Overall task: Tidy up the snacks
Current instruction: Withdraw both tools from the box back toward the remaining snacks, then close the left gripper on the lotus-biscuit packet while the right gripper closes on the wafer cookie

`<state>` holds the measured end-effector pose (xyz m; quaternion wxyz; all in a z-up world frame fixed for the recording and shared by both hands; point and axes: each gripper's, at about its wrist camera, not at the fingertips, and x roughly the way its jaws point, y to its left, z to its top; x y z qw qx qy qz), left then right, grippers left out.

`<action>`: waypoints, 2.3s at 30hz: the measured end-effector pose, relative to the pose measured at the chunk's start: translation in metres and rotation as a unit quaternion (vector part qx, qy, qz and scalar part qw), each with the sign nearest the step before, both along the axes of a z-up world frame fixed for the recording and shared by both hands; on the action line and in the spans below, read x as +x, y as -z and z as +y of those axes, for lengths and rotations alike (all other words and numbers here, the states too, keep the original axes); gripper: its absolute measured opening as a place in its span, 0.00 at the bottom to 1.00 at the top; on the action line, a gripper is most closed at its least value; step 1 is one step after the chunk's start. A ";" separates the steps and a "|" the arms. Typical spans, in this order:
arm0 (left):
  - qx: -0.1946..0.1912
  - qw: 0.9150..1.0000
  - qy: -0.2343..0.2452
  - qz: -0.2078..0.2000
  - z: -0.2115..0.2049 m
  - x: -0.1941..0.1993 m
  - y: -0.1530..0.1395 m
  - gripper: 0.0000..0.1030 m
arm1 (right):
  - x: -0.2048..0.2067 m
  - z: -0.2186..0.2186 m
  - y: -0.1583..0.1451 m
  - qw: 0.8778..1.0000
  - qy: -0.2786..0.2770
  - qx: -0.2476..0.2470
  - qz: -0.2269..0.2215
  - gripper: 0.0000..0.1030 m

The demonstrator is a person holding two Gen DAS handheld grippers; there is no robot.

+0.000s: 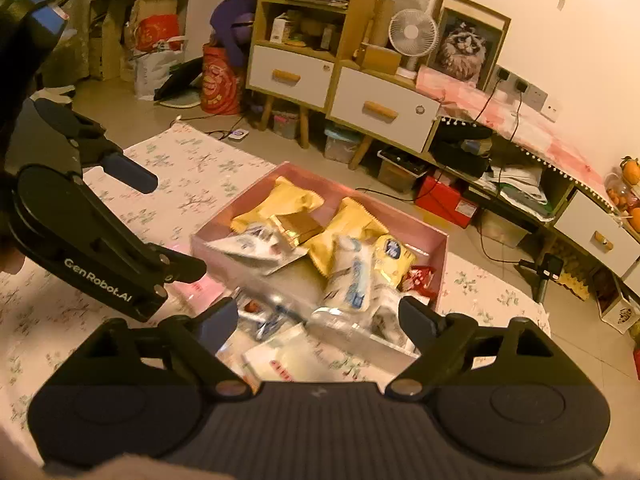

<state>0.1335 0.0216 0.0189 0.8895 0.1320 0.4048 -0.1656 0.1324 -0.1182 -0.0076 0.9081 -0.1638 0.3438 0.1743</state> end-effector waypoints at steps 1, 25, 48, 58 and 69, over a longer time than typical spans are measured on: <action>-0.001 1.000 -0.001 0.001 0.002 -0.004 0.000 0.93 | -0.003 0.001 0.000 1.000 -0.001 -0.001 0.000 0.87; -0.003 1.000 0.002 0.026 0.012 -0.079 0.043 0.96 | -0.057 0.011 0.031 0.999 -0.034 -0.019 0.020 0.96; -0.011 0.999 0.026 0.045 -0.032 -0.076 0.090 0.96 | -0.059 -0.054 0.069 0.997 -0.001 -0.051 0.056 0.97; -0.022 0.999 0.012 0.036 -0.054 -0.054 0.097 0.96 | -0.045 -0.073 0.076 0.996 0.024 -0.048 0.064 0.97; -0.029 0.999 0.020 0.017 -0.066 -0.044 0.099 0.93 | -0.030 -0.077 0.090 0.997 0.006 -0.011 0.077 0.83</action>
